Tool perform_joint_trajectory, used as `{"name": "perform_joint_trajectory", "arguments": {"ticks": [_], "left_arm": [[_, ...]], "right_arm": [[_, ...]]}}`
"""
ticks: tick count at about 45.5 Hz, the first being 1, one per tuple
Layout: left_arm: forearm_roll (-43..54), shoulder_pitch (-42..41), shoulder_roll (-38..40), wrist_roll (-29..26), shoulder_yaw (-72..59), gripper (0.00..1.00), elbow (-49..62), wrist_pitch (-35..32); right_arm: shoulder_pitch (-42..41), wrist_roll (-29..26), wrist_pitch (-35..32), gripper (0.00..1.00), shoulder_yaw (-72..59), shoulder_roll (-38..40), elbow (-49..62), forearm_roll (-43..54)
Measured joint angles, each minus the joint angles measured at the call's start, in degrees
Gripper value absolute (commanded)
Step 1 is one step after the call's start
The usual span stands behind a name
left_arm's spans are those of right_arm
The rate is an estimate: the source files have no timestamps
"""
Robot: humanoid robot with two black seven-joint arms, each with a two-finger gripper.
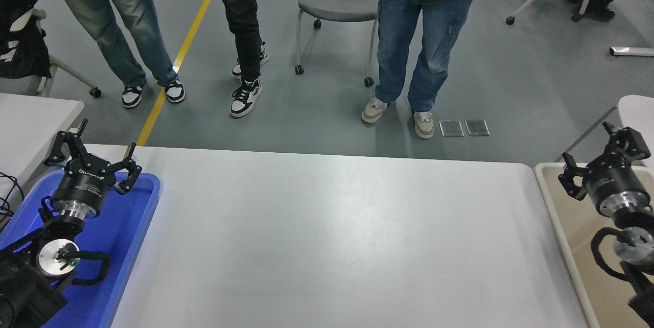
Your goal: Clean the table surface
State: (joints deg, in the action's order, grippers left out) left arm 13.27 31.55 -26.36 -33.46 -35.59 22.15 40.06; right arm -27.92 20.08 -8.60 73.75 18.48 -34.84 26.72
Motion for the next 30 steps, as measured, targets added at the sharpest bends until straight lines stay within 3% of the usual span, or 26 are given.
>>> {"name": "perform_joint_trajectory", "arguments": {"ticks": [13, 30], "left_arm": [[0.0, 0.0, 0.0, 0.0, 0.0, 1.00, 0.0, 0.0], [0.0, 0.0, 0.0, 0.0, 0.0, 1.00, 0.0, 0.0]], "right_arm": [[-0.2, 4.8, 3.6, 1.00, 4.2, -4.9, 1.1, 6.5], [-0.2, 6.0, 4.4, 1.00, 2.4, -6.5, 1.2, 8.0]]}}
